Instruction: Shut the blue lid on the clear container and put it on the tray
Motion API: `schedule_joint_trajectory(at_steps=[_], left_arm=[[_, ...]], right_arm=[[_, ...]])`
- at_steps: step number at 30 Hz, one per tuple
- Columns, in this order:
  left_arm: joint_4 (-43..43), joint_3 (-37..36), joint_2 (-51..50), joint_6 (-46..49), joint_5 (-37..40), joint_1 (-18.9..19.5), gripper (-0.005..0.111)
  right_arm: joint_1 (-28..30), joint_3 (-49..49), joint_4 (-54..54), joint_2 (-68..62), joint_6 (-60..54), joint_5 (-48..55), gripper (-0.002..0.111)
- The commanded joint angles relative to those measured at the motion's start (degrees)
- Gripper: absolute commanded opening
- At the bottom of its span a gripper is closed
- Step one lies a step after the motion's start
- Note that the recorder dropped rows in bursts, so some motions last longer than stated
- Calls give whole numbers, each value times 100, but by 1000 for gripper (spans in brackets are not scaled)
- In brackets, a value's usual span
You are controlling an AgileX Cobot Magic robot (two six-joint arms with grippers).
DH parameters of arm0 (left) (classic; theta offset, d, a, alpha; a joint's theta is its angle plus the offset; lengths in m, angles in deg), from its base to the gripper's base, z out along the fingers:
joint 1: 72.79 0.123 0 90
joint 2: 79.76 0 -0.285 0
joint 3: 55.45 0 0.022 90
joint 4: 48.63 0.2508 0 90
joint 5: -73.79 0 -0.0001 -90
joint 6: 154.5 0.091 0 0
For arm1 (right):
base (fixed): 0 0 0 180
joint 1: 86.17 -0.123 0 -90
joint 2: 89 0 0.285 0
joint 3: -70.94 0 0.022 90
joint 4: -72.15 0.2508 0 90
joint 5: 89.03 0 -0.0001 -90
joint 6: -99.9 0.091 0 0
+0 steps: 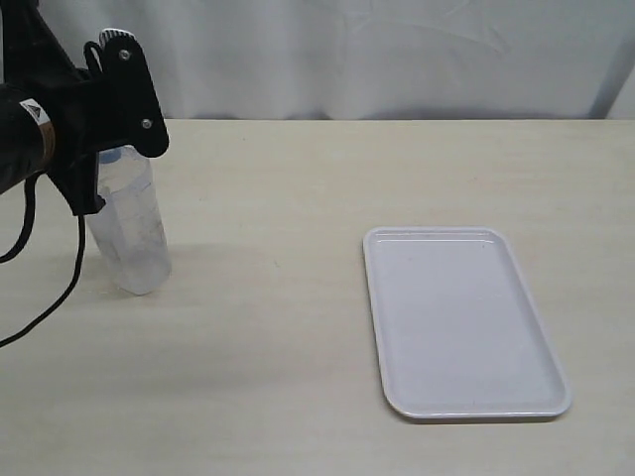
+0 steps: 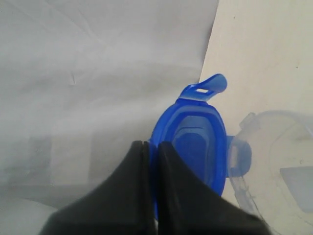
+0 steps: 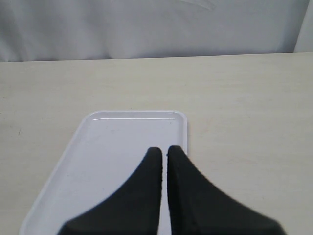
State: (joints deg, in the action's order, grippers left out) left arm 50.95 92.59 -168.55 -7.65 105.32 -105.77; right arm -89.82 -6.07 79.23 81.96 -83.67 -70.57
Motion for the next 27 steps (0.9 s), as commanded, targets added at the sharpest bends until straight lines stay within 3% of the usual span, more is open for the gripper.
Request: schedule_joint_trajectory(at_steps=[1,10,17,27], left_arm=[[36,-14,30,82,-182,-38,0],[36,-67,44,126,-39,-67,0],[36,-192,235,126,145,-437,0],[7,-389,271,144,226,-437,0]], right_arm=[[-22,-20,-2,-3,9,-21,5],[-22,-20,-2,-3,9,-21,5],[-22,-20,-2,-3,9,-21,5],[-22,-20,-2,-3,9,-21,5]])
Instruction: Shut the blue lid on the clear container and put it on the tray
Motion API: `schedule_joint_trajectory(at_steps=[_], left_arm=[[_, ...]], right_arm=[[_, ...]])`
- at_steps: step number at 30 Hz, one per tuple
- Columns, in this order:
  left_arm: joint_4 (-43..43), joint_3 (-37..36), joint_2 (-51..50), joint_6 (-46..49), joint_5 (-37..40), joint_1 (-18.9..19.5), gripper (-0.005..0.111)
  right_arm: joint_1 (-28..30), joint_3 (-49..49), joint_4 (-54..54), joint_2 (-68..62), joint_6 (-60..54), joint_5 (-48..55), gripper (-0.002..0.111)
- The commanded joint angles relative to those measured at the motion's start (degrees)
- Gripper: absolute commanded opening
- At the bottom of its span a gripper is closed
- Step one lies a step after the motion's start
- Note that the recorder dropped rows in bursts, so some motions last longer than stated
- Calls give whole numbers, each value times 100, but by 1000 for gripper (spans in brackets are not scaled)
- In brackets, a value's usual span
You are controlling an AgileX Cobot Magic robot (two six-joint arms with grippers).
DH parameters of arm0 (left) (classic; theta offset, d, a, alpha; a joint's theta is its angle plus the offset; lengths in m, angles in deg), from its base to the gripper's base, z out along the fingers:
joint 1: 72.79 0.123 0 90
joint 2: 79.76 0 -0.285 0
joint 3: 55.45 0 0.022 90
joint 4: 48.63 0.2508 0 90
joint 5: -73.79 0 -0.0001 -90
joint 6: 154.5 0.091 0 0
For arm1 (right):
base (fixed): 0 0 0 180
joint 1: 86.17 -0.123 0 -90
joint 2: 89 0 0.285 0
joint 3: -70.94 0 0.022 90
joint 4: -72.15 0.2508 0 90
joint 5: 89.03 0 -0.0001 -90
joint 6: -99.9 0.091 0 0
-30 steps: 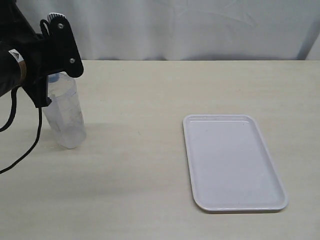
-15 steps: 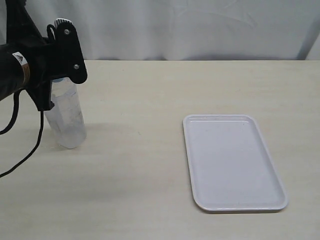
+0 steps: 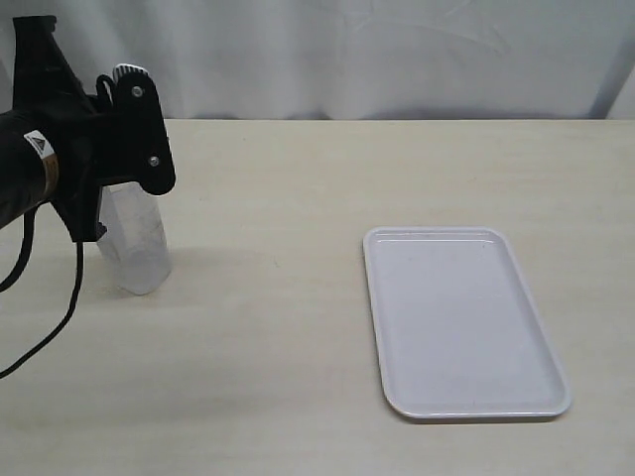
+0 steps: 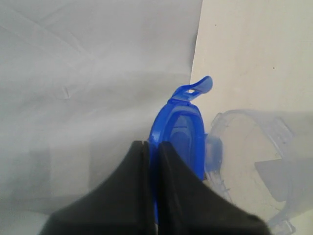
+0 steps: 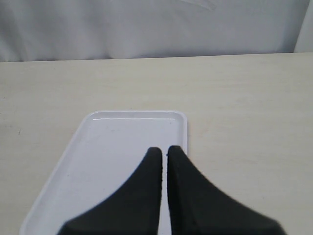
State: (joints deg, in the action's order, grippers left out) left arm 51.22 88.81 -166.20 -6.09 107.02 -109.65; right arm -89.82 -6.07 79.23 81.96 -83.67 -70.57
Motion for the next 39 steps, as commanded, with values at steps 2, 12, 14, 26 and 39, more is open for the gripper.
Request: schedule_joint_trajectory(at_steps=[2,12,14,26,39], left_arm=[[-56,-12,35,-11,56,-49,0],[-189,-12,35,-11,267,-234,0],[-189,-12,35,-11,373,-363,0],[-1073,-12,35,611,378,-518,0],[-1665,-12,35,886,212,-518,0]], right_arm=[[-22,-20,-2,-3,9,-21,5],[-22,-20,-2,-3,9,-21,5],[-22,-20,-2,-3,9,-21,5],[-22,-20,-2,-3,9,-21,5],[-22,-20,-2,-3,9,-21,5]])
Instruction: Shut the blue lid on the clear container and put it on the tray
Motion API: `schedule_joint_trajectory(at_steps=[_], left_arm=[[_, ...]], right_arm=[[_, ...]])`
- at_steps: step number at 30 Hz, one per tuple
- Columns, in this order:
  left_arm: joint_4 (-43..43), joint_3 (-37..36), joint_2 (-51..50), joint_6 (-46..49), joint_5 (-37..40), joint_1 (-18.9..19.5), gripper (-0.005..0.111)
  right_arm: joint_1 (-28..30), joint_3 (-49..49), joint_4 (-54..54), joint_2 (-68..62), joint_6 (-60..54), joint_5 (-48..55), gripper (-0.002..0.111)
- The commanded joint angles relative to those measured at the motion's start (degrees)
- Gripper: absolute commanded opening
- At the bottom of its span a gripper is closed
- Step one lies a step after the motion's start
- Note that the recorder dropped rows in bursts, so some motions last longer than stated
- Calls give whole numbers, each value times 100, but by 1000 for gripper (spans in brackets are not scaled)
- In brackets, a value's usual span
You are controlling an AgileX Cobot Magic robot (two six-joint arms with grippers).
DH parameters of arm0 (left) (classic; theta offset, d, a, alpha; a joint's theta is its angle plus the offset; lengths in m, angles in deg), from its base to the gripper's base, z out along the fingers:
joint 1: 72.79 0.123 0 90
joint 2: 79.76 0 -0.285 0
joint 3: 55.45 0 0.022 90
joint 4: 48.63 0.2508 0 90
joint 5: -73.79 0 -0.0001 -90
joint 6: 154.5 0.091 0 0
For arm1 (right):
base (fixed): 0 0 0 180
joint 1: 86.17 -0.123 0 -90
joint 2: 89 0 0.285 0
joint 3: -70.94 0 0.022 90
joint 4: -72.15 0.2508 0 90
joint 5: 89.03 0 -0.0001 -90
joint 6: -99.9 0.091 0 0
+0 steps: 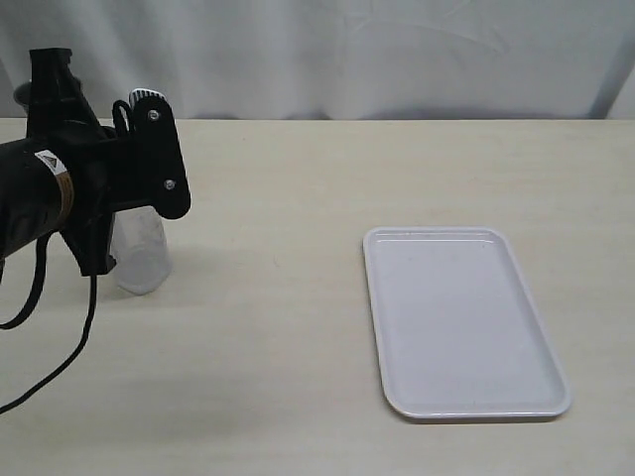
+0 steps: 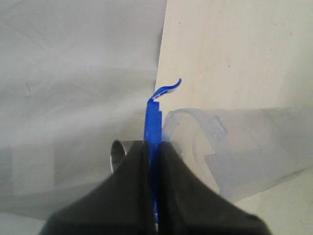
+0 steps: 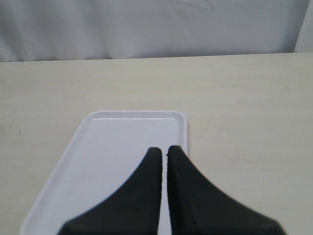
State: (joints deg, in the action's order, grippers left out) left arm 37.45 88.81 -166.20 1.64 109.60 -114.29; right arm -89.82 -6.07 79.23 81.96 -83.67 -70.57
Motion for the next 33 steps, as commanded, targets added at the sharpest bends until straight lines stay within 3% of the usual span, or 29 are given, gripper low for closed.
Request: schedule_joint_trajectory(at_steps=[1,7,14,33], left_arm=[[-348,-12,35,151,-46,-53,0],[-734,-12,35,180,-102,-53,0],[-1770,-12,35,990,-175,-53,0],[-1975,-12,35,1009,-242,-53,0]], right_arm=[[-22,-20,-2,-3,9,-21,5],[-22,-20,-2,-3,9,-21,5],[-22,-20,-2,-3,9,-21,5],[-22,-20,-2,-3,9,-21,5]])
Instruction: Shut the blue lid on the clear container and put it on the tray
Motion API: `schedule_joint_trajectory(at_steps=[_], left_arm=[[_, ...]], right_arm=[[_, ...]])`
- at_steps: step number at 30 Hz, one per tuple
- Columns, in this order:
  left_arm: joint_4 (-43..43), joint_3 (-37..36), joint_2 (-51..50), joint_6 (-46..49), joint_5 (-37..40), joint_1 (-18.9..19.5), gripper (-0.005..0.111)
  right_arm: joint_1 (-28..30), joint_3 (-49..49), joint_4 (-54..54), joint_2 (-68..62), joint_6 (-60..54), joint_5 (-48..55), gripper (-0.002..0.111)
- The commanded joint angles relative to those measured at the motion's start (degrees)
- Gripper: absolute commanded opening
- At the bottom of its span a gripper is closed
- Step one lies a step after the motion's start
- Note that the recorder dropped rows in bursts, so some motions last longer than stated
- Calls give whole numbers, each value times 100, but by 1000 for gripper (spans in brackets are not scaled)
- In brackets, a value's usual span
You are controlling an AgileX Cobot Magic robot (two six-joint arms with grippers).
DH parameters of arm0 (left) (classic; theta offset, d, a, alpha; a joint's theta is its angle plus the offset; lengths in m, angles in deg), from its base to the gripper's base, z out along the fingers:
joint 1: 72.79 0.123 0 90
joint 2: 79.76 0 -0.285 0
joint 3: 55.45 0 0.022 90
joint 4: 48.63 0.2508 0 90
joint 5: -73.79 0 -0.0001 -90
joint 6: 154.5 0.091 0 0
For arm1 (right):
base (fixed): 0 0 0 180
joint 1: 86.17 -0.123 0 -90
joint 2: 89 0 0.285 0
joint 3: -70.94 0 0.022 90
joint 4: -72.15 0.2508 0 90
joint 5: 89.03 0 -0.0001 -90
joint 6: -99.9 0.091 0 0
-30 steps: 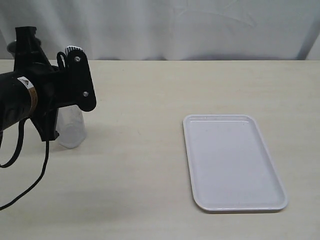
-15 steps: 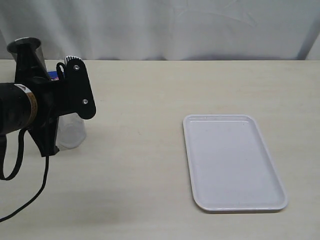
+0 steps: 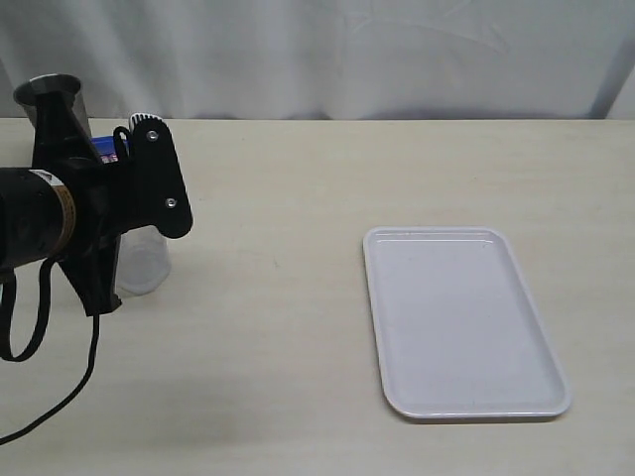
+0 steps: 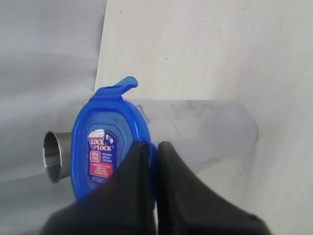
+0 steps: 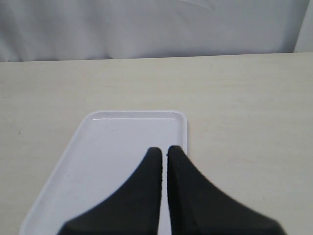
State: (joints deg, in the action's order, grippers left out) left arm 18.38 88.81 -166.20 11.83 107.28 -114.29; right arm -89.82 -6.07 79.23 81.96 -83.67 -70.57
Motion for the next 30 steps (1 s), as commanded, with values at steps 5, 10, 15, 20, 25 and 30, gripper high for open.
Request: schedule_joint_trajectory(at_steps=[5,10,15,20,25,30], left_arm=[[-42,-12,35,-10,0,-53,0],[6,-12,48,-10,0,-53,0],[151,-12,140,-124,-12,-53,0],[164,-12,442,-160,-84,-53,0],[112,-12,473,-160,-132,90,0],[-46,-12,473,-160,-396,294,0]], right_arm=[[-22,-20,-2,-3,9,-21,5],[-22,-20,-2,-3,9,-21,5],[-22,-20,-2,-3,9,-21,5],[-22,-20,-2,-3,9,-21,5],[-22,-20,-2,-3,9,-21,5],[-22,-20,-2,-3,9,-21,5]])
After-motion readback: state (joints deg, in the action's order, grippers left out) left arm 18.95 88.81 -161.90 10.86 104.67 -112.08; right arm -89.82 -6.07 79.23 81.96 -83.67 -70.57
